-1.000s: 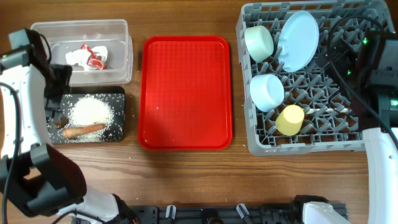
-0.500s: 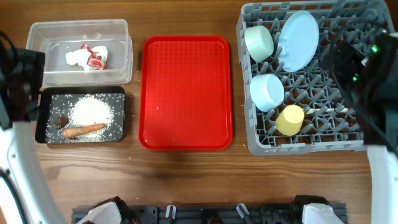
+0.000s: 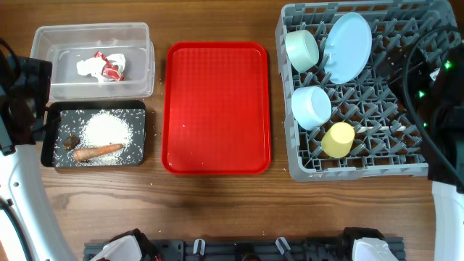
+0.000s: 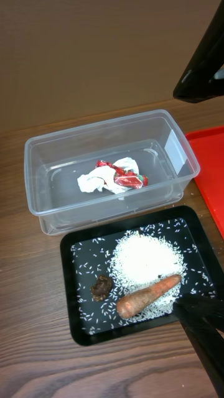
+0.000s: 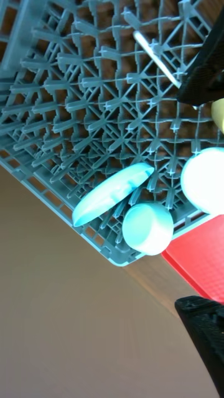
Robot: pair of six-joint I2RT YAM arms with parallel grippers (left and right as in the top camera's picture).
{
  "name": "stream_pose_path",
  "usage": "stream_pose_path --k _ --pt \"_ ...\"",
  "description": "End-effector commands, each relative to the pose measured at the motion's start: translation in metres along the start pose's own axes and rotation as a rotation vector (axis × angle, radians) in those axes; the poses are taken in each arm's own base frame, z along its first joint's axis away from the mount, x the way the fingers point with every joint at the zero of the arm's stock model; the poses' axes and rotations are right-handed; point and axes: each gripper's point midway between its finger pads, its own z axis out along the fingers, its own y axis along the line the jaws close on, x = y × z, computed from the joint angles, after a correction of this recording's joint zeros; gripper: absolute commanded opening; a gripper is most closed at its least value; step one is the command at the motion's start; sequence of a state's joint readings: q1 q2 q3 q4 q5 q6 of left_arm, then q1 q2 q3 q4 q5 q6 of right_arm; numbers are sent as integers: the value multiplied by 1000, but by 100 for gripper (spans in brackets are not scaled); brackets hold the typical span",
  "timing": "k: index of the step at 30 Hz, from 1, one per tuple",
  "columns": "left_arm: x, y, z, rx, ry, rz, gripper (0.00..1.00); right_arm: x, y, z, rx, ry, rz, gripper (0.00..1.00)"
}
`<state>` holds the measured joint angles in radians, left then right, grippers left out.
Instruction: Sort waste into correct bins and load items into the dishwasher rack
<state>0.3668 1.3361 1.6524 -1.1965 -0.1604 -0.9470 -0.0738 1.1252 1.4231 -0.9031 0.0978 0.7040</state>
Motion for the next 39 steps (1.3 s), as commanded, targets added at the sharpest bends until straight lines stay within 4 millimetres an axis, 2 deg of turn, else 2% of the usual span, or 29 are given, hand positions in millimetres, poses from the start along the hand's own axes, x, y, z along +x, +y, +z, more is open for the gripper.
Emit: stream_pose_path --k 1,5,9,14,21,29,39 --pt "-2 0 0 -2 -9 16 100 -1 2 1 -44 -57 -162 100" --pt "-2 0 0 -2 -9 16 100 8 9 -13 -220 -212 -283 100" --pt "-2 0 0 -2 -9 16 100 41 3 -21 -384 -345 -408 100" --pt "-2 0 0 -2 -9 16 100 99 -41 -4 -455 -440 -401 100" --pt "-2 0 0 -2 -9 16 100 150 -73 17 -511 -469 -410 100" --pt "-2 0 0 -2 -9 16 100 165 -85 25 -492 -437 -409 100" --pt "-2 0 0 -2 -9 16 100 166 -85 27 -487 -427 -409 100"
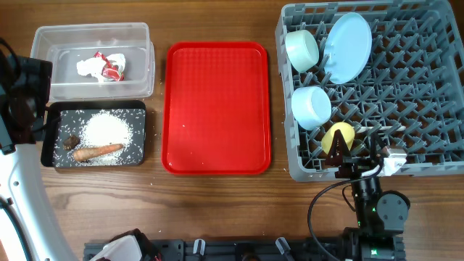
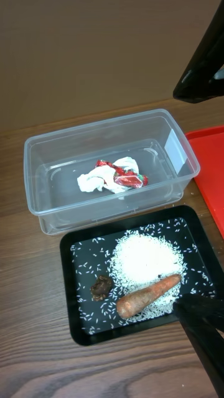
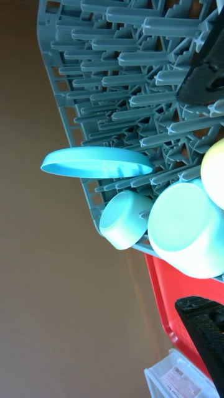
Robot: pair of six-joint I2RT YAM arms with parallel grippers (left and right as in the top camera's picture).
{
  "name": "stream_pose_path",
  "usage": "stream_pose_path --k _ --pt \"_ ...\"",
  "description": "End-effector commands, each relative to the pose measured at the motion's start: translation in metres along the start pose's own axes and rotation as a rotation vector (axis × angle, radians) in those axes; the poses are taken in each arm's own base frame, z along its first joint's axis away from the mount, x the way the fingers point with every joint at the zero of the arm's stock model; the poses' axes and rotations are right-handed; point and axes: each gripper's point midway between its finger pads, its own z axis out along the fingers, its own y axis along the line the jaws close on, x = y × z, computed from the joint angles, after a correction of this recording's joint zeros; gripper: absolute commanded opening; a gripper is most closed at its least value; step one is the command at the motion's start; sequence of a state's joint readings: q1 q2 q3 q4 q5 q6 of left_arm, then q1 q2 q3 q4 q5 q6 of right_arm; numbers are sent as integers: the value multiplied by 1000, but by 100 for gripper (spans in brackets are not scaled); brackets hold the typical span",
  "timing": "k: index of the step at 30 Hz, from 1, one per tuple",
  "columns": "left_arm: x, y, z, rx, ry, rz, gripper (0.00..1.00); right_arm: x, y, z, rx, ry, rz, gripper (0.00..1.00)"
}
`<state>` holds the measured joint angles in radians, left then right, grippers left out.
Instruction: Sort waste into correct bins and load items into the dishwasher rack
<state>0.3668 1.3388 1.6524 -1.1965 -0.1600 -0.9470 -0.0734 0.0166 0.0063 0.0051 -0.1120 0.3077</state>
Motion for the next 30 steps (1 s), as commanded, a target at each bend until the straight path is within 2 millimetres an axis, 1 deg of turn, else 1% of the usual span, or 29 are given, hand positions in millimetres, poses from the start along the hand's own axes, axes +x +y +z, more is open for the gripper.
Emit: stream_pose_path --k 1,11,12,15,17,18,20,21,23,25,26,28,30 --pt "-2 0 -1 0 -11 15 100 1 3 0 -19 4 -17 100" --pt "-2 0 -1 -1 -12 20 100 1 3 0 -19 4 -17 100" --pt "-3 1 -1 -8 -17 27 100 1 3 0 -19 4 -17 100" --pt "6 12 -1 -47 22 33 100 1 3 0 -19 4 -17 100" --pt "10 7 -1 -26 28 83 100 1 3 0 -19 4 -17 100" --pt "13 -2 -3 17 31 157 100 1 3 0 -19 4 -17 100" --pt "27 -36 -10 198 29 402 100 1 3 0 -19 4 -17 100" --pt "39 -54 -16 309 25 540 100 1 3 0 -19 4 -17 100" --pt "59 -77 -29 502 -11 734 100 1 3 0 -19 4 -17 100" --pt "76 -78 -33 616 -56 796 100 1 3 0 -19 4 -17 100" --pt "84 -72 -30 652 -76 796 100 1 3 0 -19 4 -17 100" --pt "101 -56 -21 709 -95 798 100 1 3 0 -19 4 -17 100" --pt "126 -30 -6 787 -123 800 100 1 3 0 -19 4 -17 100"
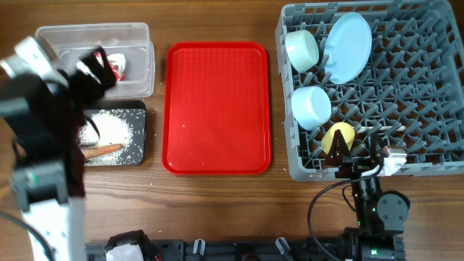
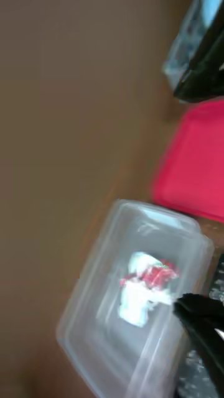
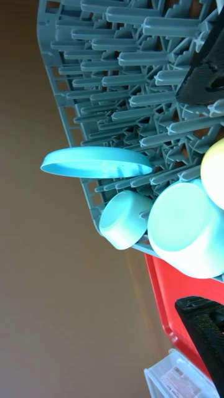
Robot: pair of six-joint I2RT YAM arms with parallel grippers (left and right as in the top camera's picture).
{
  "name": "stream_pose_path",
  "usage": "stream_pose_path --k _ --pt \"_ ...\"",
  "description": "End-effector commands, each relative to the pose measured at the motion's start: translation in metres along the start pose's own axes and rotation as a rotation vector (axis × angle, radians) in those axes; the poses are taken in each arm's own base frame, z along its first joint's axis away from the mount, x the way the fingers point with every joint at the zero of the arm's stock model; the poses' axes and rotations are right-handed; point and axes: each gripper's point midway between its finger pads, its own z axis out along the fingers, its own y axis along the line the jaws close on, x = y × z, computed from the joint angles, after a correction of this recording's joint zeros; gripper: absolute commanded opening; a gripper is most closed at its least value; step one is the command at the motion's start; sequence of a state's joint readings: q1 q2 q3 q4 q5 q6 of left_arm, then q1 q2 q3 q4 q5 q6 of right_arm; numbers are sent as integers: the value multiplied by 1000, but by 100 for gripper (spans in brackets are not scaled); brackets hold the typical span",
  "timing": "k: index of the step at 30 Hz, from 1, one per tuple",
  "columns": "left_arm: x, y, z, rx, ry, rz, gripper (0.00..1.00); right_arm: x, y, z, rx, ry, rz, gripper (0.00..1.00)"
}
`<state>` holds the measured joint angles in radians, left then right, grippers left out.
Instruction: Sort waste into correct bins and load items into the dishwasher rack
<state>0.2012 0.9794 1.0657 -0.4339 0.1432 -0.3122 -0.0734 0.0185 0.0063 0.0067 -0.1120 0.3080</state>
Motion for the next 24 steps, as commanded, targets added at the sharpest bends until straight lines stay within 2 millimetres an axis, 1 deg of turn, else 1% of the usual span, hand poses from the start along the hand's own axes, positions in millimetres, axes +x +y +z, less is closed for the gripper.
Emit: stream_pose_path --k 1,4,5,7,11,13,15,21,24 --pt "74 7 -5 121 -9 89 100 1 4 0 -19 3 -17 100" --pt "117 12 -13 170 -55 107 100 1 4 0 -19 3 -17 100" --pt "128 14 -16 185 -73 114 100 1 4 0 -19 3 -17 100" --pt "145 17 -22 203 -106 125 100 1 4 0 -19 3 -17 100" --pt "172 28 -29 204 -154 133 100 1 4 0 -19 3 -17 100" --pt "178 30 -31 212 -175 135 100 1 4 0 -19 3 -17 100" --pt "180 33 -32 216 -203 137 100 1 4 0 -19 3 -17 100" --pt "178 33 -36 238 -285 145 100 1 4 0 -19 3 -18 100" --pt "180 34 -36 230 -281 143 100 1 4 0 -20 3 -17 100"
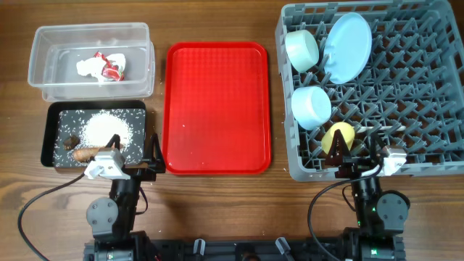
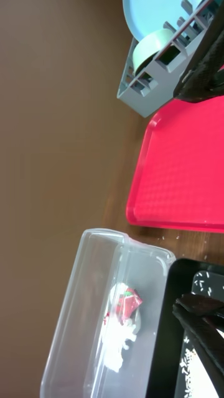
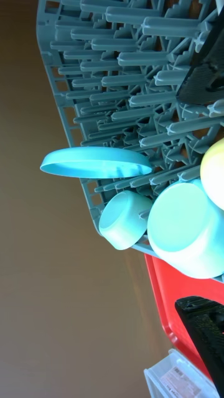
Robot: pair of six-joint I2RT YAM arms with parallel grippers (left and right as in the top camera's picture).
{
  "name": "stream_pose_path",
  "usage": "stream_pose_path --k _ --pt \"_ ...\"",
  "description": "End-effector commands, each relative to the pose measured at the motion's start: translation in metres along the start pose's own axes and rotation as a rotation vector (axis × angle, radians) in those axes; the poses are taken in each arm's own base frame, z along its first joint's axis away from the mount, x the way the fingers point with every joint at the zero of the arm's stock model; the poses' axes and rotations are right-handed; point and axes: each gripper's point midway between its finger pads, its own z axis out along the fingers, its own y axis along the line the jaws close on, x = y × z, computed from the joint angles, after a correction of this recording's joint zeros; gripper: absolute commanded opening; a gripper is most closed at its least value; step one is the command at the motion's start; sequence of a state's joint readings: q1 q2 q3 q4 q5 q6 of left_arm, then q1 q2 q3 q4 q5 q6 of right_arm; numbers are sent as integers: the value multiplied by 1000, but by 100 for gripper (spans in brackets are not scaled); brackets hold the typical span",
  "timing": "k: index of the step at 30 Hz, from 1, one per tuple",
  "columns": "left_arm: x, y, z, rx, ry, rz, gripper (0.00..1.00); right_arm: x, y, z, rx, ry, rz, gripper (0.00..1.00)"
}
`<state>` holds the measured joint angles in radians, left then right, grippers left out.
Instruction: Sort waste into correct bins and load items into the dishwasher rack
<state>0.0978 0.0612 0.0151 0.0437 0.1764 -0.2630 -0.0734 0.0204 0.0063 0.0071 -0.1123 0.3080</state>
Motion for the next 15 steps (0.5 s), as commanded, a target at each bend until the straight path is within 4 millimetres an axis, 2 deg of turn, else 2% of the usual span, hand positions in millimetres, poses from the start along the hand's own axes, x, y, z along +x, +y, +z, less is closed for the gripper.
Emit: stream_pose_path --k 1,2,15 --pt "6 4 -2 -18 12 21 100 0 4 0 -19 2 -18 100" --pt "17 6 -4 -27 52 10 100 0 4 0 -19 2 -18 100" --pt "18 2 -3 -11 57 11 100 0 4 0 -19 2 -18 100"
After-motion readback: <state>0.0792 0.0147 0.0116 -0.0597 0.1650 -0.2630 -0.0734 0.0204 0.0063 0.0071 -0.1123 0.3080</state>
